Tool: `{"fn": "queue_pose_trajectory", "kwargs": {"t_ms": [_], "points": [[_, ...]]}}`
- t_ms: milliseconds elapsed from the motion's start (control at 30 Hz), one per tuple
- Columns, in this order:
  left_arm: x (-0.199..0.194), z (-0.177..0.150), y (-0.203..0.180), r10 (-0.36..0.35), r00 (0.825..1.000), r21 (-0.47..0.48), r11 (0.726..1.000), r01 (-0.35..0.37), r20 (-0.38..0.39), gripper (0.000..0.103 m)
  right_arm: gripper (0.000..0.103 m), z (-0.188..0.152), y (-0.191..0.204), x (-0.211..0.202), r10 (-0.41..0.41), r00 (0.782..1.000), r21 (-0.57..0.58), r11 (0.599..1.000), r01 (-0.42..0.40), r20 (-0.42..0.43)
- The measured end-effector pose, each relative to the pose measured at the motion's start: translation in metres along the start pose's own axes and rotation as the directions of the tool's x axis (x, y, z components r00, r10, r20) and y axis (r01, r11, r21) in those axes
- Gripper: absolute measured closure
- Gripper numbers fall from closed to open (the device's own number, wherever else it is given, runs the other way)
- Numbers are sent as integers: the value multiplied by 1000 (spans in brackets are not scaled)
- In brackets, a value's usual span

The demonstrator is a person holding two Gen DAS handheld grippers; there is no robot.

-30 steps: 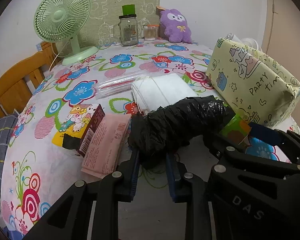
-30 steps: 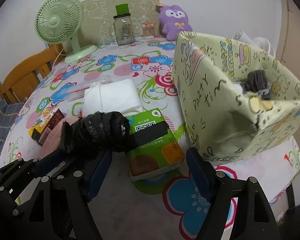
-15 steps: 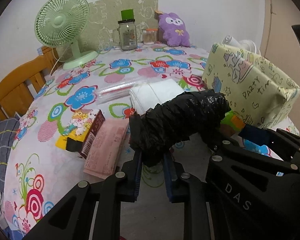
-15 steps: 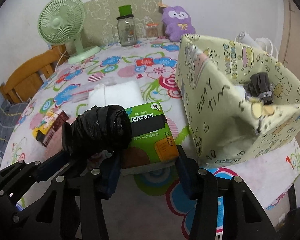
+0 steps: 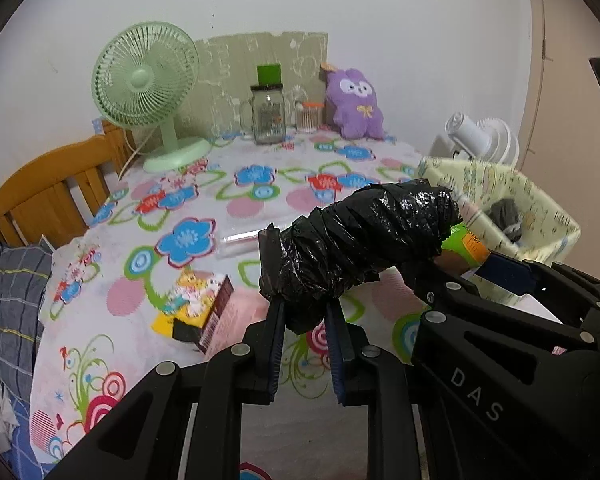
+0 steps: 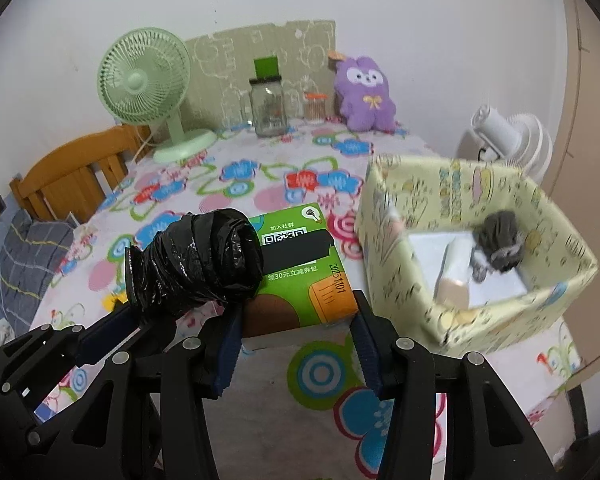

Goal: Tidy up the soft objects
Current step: 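Grasp green tissue pack with right gripper while left gripper holds black bundle, then carry black bundle in left gripper and green pack in right gripper toward box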

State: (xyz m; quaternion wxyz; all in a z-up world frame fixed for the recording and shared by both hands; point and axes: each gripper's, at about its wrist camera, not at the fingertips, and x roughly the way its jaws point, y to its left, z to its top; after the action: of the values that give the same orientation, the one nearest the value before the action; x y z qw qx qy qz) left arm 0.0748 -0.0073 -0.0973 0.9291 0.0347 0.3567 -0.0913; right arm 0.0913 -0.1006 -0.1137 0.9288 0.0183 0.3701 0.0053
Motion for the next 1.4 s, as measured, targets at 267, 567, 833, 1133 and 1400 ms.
{"fn": "queue_pose_trajectory", "kwargs": {"t_ms": [267, 567, 833, 1133, 1400], "points": [[-18, 16, -3, 3, 999, -12, 1000, -2, 42, 85, 50, 17, -1, -20, 5, 999, -16, 1000, -4, 44], [-33, 28, -7, 2, 997, -18, 1000, 0, 76, 85, 50, 33, -3, -38, 8, 997, -36, 999, -5, 76], [-39, 38, -9, 6, 995, -22, 1000, -4, 96, 85, 50, 43, -7, -47, 18, 995, -44, 999, -14, 97], [-39, 46, -19, 3, 994, -17, 1000, -1, 110, 85, 50, 52, -17, -49, 22, 993, -44, 999, -17, 116], [-35, 57, -32, -8, 993, -4, 1000, 8, 116, 85, 50, 60, -31, -49, 17, 992, -34, 999, -13, 124]]}}
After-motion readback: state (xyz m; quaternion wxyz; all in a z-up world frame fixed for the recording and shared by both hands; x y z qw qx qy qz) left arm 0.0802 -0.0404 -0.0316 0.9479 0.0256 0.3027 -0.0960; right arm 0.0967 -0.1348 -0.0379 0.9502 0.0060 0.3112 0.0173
